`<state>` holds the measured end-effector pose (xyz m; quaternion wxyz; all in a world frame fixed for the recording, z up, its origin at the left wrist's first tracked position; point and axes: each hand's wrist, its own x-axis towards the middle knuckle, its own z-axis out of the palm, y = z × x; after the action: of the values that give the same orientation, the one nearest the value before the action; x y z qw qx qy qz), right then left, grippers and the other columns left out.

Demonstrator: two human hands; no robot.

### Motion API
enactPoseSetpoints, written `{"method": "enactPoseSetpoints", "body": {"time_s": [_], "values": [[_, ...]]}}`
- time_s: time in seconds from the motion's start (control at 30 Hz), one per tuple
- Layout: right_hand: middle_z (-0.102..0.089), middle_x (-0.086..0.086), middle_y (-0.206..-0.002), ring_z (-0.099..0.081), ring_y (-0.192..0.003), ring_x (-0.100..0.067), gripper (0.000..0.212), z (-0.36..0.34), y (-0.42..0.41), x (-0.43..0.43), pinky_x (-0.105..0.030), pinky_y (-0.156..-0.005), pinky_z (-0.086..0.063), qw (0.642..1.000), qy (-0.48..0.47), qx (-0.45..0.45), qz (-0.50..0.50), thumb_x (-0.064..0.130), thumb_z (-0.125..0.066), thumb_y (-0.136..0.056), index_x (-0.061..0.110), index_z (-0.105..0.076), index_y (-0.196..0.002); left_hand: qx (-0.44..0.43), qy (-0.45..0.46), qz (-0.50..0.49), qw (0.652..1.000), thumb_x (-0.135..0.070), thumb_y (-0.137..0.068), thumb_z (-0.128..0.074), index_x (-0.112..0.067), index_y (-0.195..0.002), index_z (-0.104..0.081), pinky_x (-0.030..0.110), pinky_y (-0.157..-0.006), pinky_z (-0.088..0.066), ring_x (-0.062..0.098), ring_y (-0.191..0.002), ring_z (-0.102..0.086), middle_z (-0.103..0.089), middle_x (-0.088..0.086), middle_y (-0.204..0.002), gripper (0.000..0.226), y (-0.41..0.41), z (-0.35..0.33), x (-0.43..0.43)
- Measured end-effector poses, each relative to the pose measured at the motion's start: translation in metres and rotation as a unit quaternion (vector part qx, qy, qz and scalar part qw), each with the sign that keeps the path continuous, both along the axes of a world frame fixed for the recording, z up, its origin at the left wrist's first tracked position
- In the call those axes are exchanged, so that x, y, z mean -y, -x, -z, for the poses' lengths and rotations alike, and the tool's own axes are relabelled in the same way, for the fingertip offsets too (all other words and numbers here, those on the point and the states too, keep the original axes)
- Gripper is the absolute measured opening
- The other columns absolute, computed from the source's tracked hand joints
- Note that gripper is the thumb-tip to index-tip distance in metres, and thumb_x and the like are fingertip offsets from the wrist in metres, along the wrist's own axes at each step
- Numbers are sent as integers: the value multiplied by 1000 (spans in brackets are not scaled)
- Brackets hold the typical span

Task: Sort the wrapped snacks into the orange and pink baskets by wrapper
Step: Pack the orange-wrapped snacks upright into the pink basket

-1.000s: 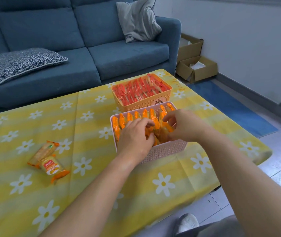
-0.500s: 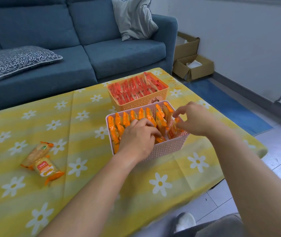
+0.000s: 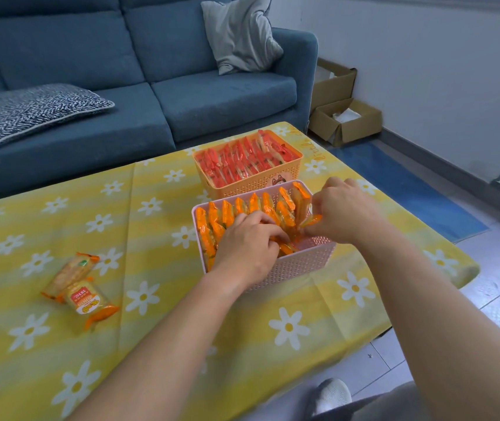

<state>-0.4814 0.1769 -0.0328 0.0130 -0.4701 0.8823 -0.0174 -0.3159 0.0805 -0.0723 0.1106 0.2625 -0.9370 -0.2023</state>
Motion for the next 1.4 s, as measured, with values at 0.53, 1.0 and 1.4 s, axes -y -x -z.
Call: {"method": "enactPoseSetpoints", "body": {"time_s": [0.53,1.0,1.4], "values": [[-70,-11,-88,-63,-79,-26,39,4,-22,12,-37,-61,-49,987,19,159,7,46,-69,-86,8,-66,-93,-9,-27,-7,1000,-19,-94,-48,-32,-109,-72,33,-94,-43,16,-113,-47,-60,-13,-125,31,1,-5,2],[-63,-9,-83,-60,-70,-20,10,1,-8,7,-31,-55,-50,980,75,133,128,11,-53,-91,8,-62,-94,-12,-31,-7,999,-23,-98,-50,-32,-114,-70,35,-98,-44,15,-116,-48,-60,-12,-126,27,0,-5,4],[-63,-14,-76,-57,-65,-26,15,12,-21,15,-33,-54,-44,978,65,182,74,13,-55,-83,1,-64,-87,-71,-30,-48,996,-28,-95,-63,-34,-110,-67,33,-88,-45,16,-109,-51,-61,-12,-115,17,7,2,-3]]}}
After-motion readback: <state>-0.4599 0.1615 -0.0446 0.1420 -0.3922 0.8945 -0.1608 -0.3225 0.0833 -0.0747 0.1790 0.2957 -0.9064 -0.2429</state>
